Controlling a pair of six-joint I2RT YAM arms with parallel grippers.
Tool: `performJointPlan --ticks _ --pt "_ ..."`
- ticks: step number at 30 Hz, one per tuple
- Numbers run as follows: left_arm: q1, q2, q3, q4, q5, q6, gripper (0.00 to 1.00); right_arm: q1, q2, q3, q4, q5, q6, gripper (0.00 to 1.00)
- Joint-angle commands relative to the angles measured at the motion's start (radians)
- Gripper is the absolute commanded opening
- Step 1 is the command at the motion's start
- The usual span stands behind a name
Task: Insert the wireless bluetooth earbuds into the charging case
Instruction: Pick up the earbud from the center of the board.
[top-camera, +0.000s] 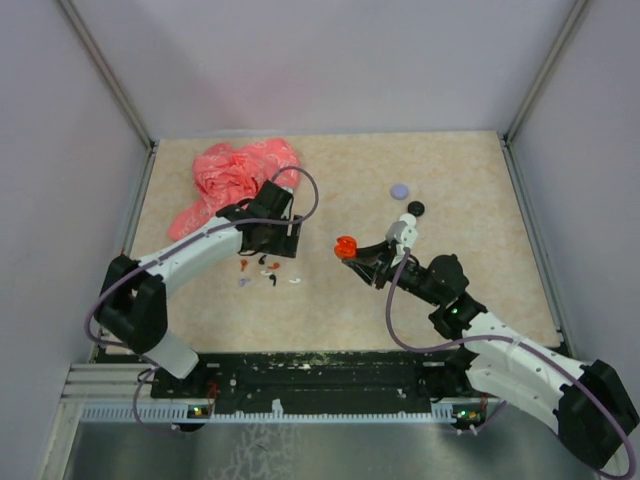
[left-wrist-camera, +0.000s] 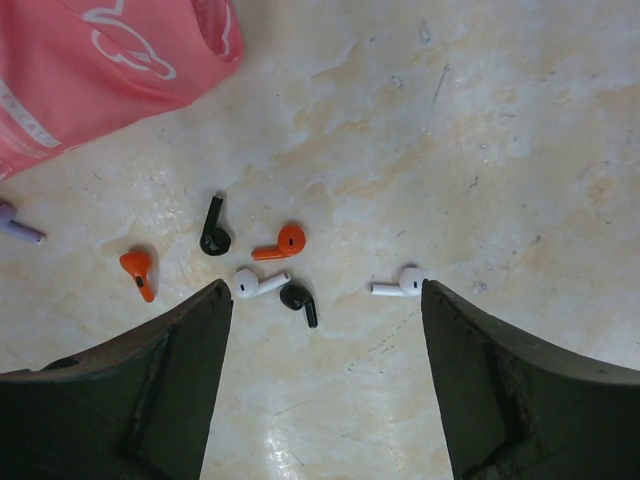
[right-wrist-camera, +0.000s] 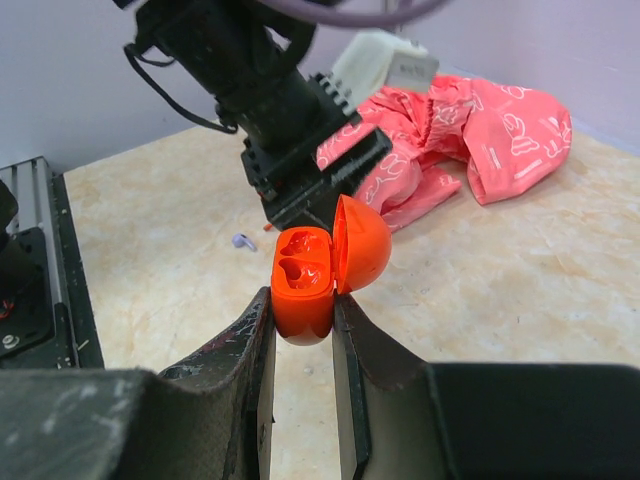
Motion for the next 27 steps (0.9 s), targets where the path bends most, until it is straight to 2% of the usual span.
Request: performJointPlan --ticks 1,6,10,12,17,27 --pt "0.003 0.117 0.077 -0.129 -0.027 -0.002 0.79 -0.005 -0.02 0.001 0.038 0.026 -0.012 0.0" --pt "0.002 0.188 0.096 -0.117 -0.05 0.019 0.65 -0.006 -0.022 -0.002 0.037 0.034 -0.014 0.0" --pt "0.003 0.242 0.123 -0.109 -0.024 0.028 0.61 -0.006 -0.018 0.001 0.036 0.035 -0.013 0.0" --pt "0.005 0.265 0.131 -0.11 -0.021 0.033 0.54 -0.006 -0.02 0.001 0.033 0.038 -0.014 0.0" --pt "0.016 0.297 0.127 -0.106 -0.013 0.038 0.52 -0.006 -0.018 -0.001 0.037 0.039 -0.014 0.0" --pt "0.045 0.341 0.129 -0.092 0.04 0.056 0.39 -0.006 -0.015 0.002 0.032 0.036 -0.014 0.0"
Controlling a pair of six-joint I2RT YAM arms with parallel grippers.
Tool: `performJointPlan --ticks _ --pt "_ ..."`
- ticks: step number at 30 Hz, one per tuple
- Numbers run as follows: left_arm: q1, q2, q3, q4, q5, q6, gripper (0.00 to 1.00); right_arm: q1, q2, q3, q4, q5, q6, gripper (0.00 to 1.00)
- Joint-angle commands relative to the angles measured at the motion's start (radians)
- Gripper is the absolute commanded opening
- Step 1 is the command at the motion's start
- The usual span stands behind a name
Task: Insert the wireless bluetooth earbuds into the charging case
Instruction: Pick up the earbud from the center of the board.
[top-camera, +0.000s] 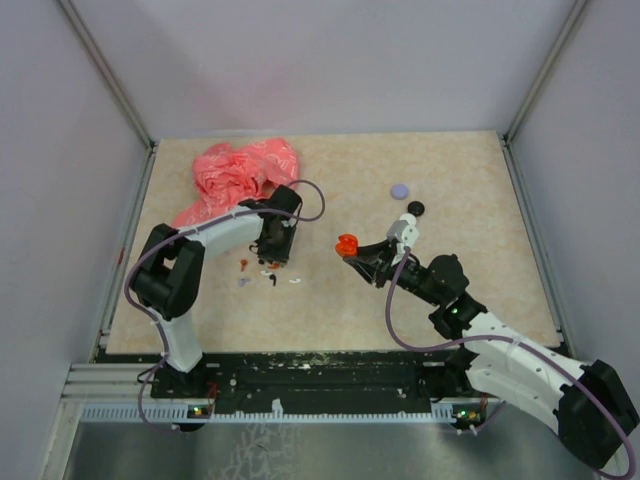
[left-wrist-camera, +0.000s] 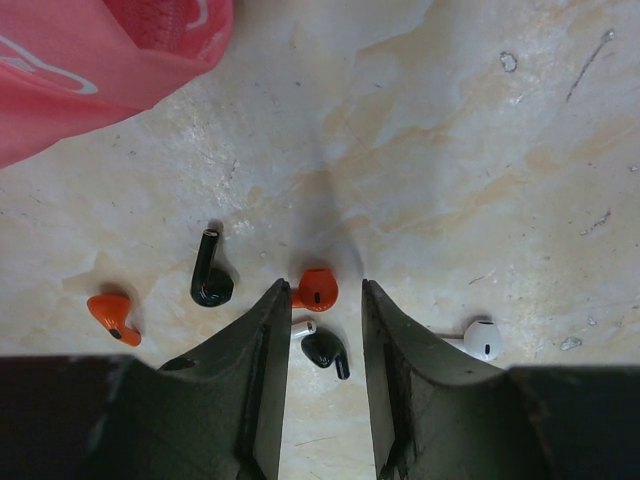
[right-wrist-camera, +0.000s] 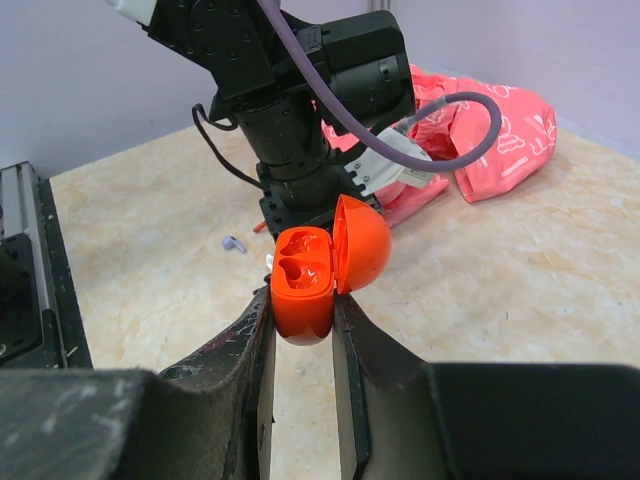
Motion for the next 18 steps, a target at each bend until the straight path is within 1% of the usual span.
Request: performJointPlan --ticks 1,7,10,18 --pt "0.011 0.026 0.015 -0.004 0.021 0.017 0.39 -0.006 -0.014 0.002 0.035 0.003 -0.009 0.0" --pt "0.025 0.023 0.004 -0.003 0.035 0.028 0.38 -0.006 -0.011 0.002 0.035 0.001 -0.009 0.0" --pt "0.025 0.033 0.011 -0.01 0.046 0.029 0.34 -0.006 -0.011 0.002 0.034 0.003 -0.007 0.0" --pt "0.026 0.037 0.016 -0.049 0.038 0.023 0.35 -0.005 -0.008 0.002 0.034 -0.001 -0.005 0.0"
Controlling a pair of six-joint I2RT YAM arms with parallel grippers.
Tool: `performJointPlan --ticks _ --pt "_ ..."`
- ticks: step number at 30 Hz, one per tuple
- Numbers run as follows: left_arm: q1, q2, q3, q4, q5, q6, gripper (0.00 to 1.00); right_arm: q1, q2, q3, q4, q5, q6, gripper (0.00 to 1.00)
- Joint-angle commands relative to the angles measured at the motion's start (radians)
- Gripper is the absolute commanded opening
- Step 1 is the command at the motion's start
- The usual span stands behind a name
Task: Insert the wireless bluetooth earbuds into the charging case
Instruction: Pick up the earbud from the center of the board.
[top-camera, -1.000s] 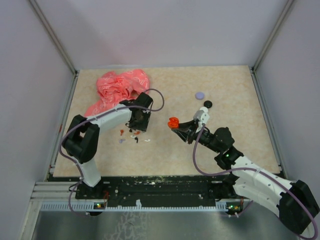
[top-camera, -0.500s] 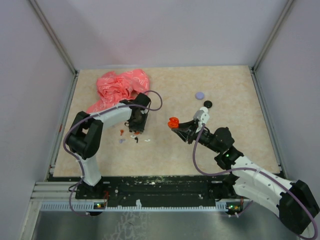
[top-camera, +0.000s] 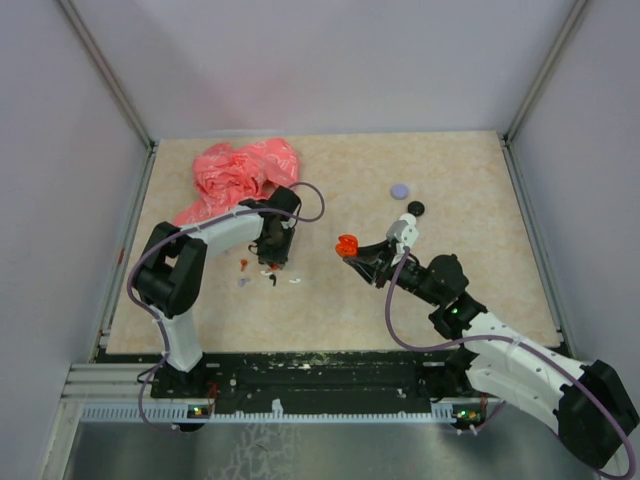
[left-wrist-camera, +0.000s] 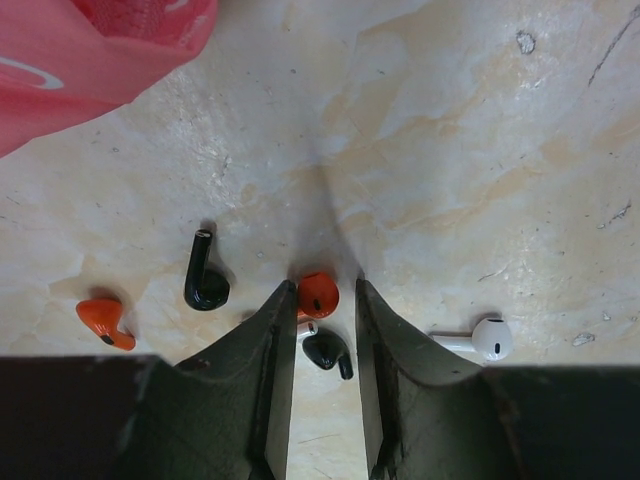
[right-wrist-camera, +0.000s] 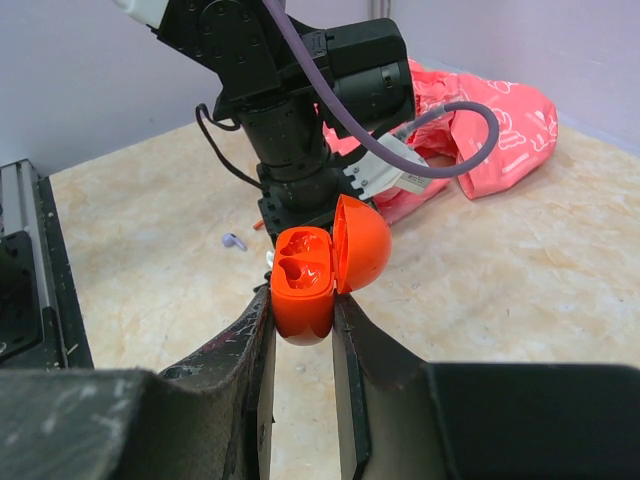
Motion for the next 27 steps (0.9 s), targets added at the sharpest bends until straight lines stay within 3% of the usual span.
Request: performJointPlan --ticks 1,9,18,27 --pt "0.005 0.007 0.015 -0.041 0.005 0.004 0.35 -0.005 -0.009 0.002 0.043 0.0 -0.005 0.0" --pt "0.007 0.016 0.02 -0.043 0.002 0.009 0.33 -0.006 -0.013 0.002 0.043 -0.001 -0.004 0.0" --pt "0.007 0.023 0.015 -0.029 0.016 0.005 0.21 -0.006 -0.01 0.001 0.044 0.001 -0.004 0.0" --pt "0.018 -0.136 -0.08 0.112 0.053 0.018 0.08 -0.006 0.01 -0.002 0.091 -0.017 -0.004 0.0"
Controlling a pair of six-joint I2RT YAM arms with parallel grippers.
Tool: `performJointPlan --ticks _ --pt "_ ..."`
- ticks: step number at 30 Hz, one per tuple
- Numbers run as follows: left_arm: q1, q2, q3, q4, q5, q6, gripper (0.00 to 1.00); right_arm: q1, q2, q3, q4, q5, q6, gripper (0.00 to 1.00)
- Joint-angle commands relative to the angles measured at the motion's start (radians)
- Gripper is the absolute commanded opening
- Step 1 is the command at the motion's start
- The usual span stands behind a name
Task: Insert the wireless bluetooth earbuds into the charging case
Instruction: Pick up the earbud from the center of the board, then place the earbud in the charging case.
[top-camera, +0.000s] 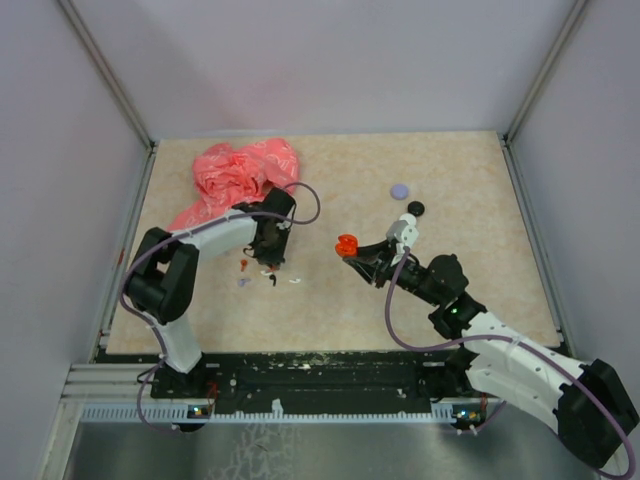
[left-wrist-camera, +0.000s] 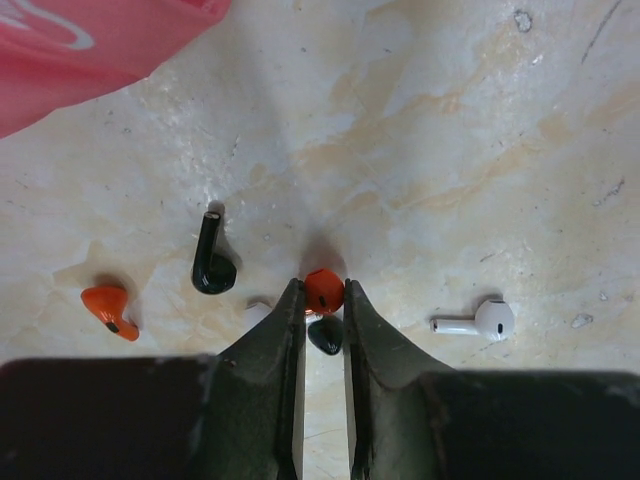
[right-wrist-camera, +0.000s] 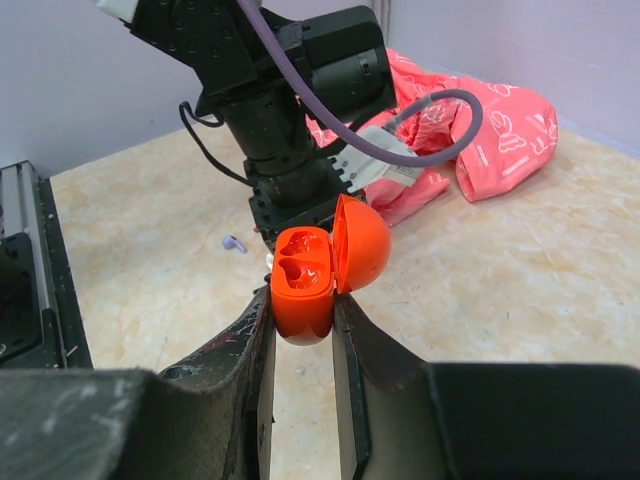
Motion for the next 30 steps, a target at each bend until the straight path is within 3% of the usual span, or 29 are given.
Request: performJointPlan --ticks 1,6,16,22,30 --pt "0.01 -0.118 -0.047 0.106 0.054 0.016 0.06 -0.006 0.015 -0.002 0.1 -0.02 -0.005 0.0" --pt "0.009 -0.249 -0.117 0.241 0.135 0.027 0.0 -0.005 0.053 -0.005 0.164 -0.035 -0.015 0.0" --pt "0.017 -0.497 -0.248 0.497 0.328 0.029 0.0 -0.006 0.142 0.002 0.298 -0.037 -0.046 0.0" --pt "0.02 -0.626 -0.362 0.744 0.436 -0.092 0.0 -0.006 0.245 -0.023 0.481 -0.027 -0.058 0.0" --pt "0.022 -0.739 -0.451 0.933 0.513 -0.264 0.01 -0.006 0.25 -0.01 0.498 0.022 -0.098 0.0"
